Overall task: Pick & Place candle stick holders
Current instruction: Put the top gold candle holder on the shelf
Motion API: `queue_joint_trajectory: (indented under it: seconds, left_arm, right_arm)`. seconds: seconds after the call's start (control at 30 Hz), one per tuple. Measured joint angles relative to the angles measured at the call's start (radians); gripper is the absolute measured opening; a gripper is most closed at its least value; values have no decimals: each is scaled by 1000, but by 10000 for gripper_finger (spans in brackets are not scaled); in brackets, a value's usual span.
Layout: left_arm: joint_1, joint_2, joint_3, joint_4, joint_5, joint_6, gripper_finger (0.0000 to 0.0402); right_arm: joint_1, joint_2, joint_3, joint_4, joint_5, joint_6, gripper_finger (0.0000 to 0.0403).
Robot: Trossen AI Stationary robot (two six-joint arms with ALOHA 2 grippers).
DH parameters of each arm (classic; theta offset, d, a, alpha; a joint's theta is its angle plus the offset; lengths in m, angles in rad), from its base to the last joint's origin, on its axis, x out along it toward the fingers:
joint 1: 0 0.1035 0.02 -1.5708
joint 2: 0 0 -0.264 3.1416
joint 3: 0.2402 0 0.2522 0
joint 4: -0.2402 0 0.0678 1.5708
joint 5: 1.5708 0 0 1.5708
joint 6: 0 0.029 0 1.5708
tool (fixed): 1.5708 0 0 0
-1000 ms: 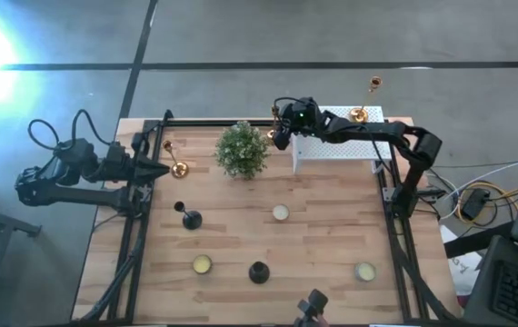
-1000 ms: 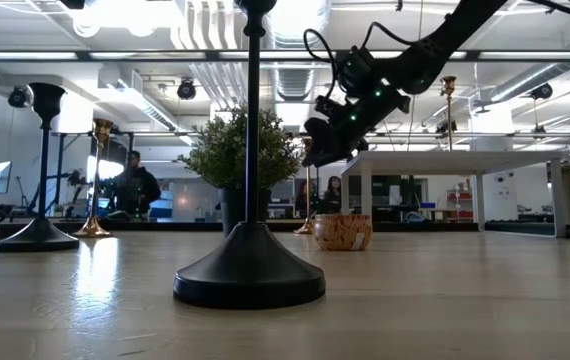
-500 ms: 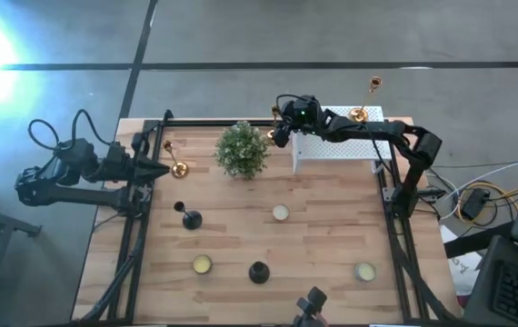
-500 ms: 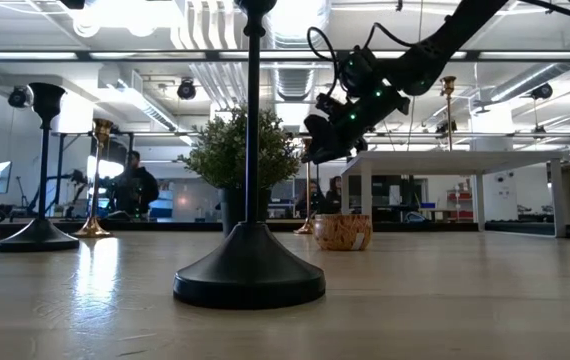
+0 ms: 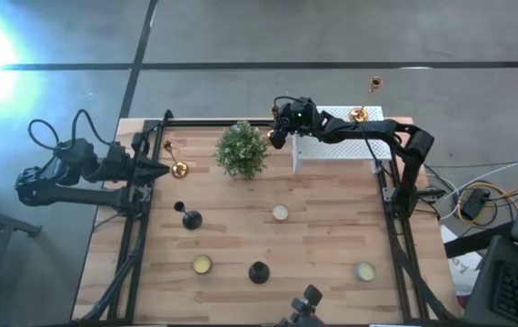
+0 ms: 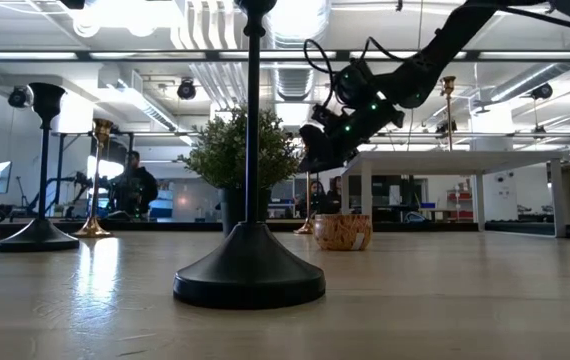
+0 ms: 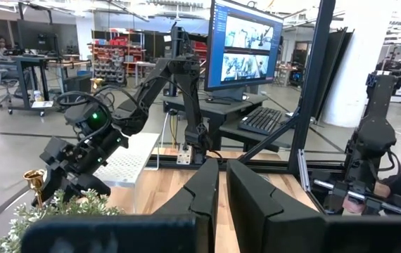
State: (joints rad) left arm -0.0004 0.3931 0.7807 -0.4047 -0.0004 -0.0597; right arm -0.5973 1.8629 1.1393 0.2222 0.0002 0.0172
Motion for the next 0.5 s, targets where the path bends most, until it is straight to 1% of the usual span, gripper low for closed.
queue_joint_trajectory:
  seconds: [0.1, 0.27, 0.5]
  left_arm:
    - [0, 0, 0, 0, 0, 0, 35]
    - [0, 0, 0, 0, 0, 0, 35]
    - [0, 0, 0, 0, 0, 0, 35]
  right_arm:
    - [-2, -1, 0, -2, 0, 6, 105]
    - [-2, -7, 0, -5, 2, 2, 22]
    - [-1, -18, 0, -10, -1, 6, 13]
